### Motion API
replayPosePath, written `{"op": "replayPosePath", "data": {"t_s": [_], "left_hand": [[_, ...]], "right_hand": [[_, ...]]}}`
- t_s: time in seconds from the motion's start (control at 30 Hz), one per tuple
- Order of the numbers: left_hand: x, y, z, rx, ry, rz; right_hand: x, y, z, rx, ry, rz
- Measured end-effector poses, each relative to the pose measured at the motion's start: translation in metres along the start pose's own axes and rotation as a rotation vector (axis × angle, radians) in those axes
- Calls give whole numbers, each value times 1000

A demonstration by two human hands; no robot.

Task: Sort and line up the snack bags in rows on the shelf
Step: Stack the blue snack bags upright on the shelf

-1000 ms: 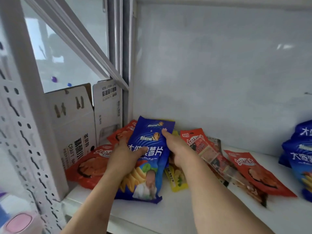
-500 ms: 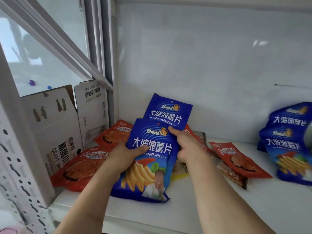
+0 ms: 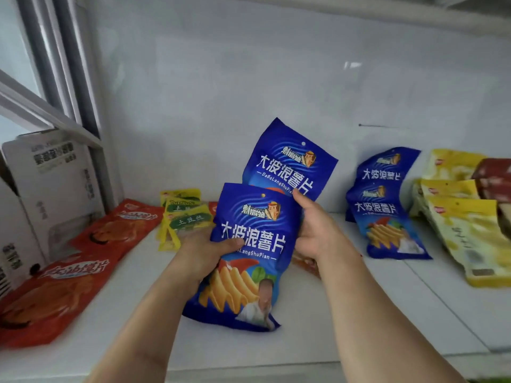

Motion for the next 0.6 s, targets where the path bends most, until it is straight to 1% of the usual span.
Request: {"op": "replayPosePath", "data": {"t_s": [0.17, 0.27, 0.37, 0.47, 0.6], "left_hand": [[3, 55, -11, -50, 48, 30], [3, 92, -18, -83, 75, 48], [4, 131, -21, -108, 77, 65], [5, 178, -19, -129, 56, 72], [4, 234, -13, -163, 15, 77]], "right_hand": [[-8, -76, 55, 1, -182, -137], [-19, -135, 88, -149, -307, -251], [-30, -196, 109, -295, -337, -401], [-31, -255, 130, -376, -367, -435], [-25, -314, 149, -483, -340, -460]]}}
Point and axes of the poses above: each hand's wrist, its own x-axis towards the middle knuckle, its own y-axis out of the palm, z = x × y, the point moved 9 cm from there along x, towards the middle knuckle, and after that the axes turned 4 degrees about -x, right-handed, at the moved point
